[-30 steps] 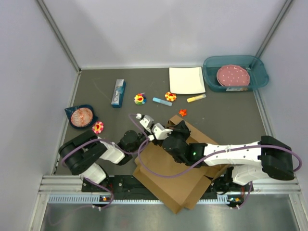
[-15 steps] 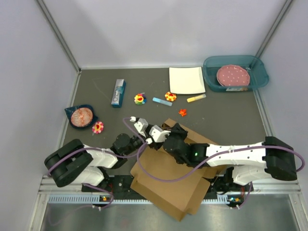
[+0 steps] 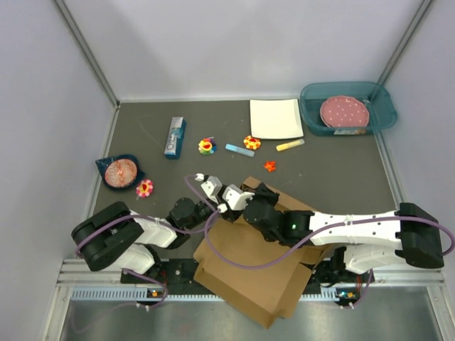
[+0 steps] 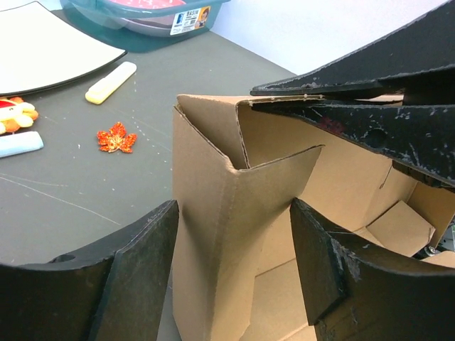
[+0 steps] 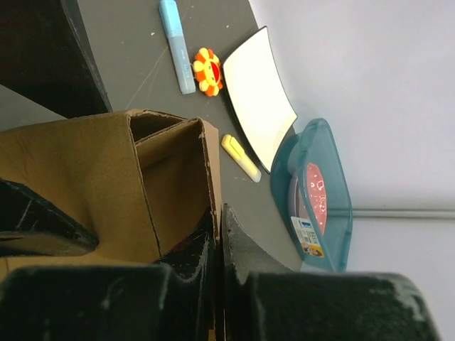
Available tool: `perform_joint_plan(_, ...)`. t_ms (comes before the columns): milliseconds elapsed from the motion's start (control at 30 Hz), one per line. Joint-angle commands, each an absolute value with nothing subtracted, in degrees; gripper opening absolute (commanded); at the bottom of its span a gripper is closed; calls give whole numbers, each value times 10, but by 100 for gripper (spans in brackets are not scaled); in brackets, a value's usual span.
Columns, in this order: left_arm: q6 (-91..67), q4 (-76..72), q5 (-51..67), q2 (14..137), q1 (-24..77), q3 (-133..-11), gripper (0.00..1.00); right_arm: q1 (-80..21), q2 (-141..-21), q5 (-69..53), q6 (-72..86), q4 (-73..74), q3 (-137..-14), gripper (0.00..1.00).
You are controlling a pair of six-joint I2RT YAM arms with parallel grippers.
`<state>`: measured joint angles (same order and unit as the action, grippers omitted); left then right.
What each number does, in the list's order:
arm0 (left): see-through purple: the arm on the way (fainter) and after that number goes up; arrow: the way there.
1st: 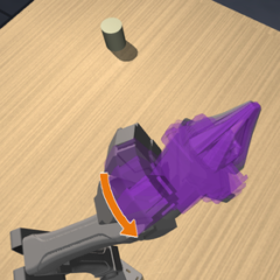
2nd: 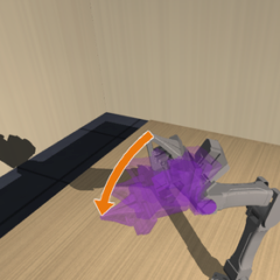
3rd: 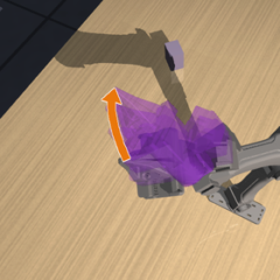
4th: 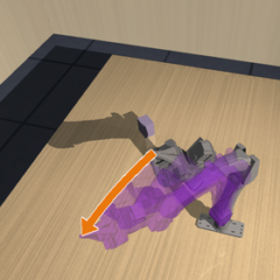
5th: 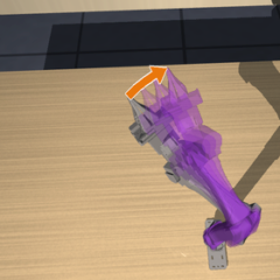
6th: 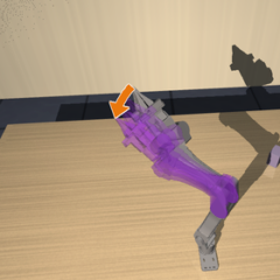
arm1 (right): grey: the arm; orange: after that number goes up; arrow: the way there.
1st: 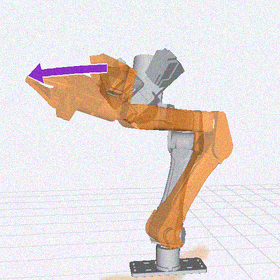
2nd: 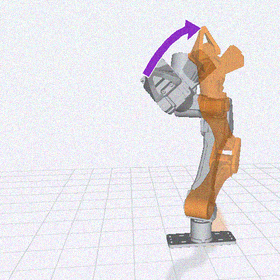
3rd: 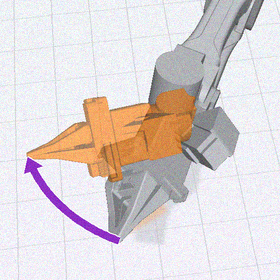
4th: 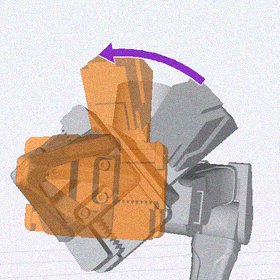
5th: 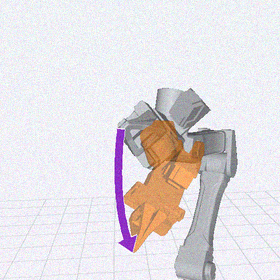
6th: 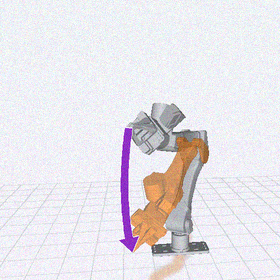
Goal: Fold the paper box
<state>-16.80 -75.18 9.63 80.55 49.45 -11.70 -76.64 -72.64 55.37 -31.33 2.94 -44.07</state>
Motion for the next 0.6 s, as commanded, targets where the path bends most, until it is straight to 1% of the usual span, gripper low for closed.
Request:
perform_joint_plan(0, -135, -800, 50, 824, 492, -135, 68, -773, -702, 520, -254, 52, -471, 0)
perform_joint_plan(133, -126, -798, 43, 828, 492, -139, 63, -773, -693, 512, -250, 59, -478, 0)
perform_joint_plan(300, -113, -792, 36, 837, 492, -149, 49, -774, -686, 505, -245, 65, -485, 0)
perform_joint_plan(367, -108, -793, 33, 841, 491, -153, 47, -773, -682, 504, -245, 68, -487, 0)
perform_joint_plan(567, -100, -797, 10, 859, 494, -177, 46, -773, -688, 517, -256, 69, -492, 0)
